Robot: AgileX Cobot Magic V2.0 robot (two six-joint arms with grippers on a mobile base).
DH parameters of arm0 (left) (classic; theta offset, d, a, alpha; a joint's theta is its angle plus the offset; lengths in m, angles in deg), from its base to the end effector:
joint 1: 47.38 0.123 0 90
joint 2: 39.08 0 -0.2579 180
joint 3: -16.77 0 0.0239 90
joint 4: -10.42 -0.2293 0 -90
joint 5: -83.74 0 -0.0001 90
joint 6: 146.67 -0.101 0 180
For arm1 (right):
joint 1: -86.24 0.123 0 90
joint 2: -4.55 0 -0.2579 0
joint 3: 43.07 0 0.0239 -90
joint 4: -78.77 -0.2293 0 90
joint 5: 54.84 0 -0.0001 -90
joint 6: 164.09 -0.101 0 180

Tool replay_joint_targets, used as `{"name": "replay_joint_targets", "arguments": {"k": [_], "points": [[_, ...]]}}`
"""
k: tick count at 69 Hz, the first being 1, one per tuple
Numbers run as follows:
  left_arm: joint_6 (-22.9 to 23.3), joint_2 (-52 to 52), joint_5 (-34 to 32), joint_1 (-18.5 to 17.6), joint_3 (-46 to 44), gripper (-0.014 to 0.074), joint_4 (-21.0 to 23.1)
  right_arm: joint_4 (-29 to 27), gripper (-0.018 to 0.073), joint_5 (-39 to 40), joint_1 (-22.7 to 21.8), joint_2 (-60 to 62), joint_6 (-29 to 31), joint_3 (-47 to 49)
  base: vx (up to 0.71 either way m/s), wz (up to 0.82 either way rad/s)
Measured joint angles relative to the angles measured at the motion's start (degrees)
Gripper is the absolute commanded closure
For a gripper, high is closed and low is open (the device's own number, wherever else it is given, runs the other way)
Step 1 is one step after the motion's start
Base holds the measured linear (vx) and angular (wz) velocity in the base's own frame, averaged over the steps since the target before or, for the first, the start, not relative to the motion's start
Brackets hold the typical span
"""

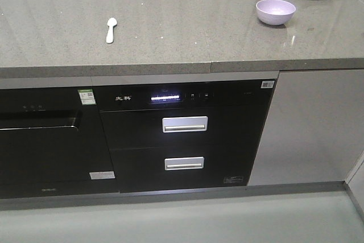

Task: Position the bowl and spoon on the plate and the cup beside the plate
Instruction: 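Drive up to the counter holding the spoon and lavender bowl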

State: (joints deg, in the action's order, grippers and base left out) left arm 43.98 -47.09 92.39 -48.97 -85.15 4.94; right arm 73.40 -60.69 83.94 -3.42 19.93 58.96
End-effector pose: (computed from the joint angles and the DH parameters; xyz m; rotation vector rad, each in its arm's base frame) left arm 0.0724 -0.0005 0.1900 -0.0635 1.6522 -0.0788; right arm 0.0725 -0.0019 0.1956 0.0432 1.6010 -0.0056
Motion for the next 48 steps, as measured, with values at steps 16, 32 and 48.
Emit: {"name": "replay_joint_targets", "arguments": {"k": [16, 32, 48], "points": [[0.0, 0.0, 0.0, 0.0, 0.0, 0.0603, 0.0, 0.0, 0.0564, 0.0, 0.0, 0.0, 0.0, 0.0, 0.15, 0.0], [0.0, 0.0, 0.0, 0.0, 0.0, 0.0603, 0.0, 0.0, 0.0564, 0.0, 0.0, 0.0, 0.0, 0.0, 0.16, 0.01], [0.0, 0.0, 0.0, 0.0, 0.0, 0.0603, 0.0, 0.0, 0.0564, 0.0, 0.0, 0.0, 0.0, 0.0, 0.17, 0.0]]}}
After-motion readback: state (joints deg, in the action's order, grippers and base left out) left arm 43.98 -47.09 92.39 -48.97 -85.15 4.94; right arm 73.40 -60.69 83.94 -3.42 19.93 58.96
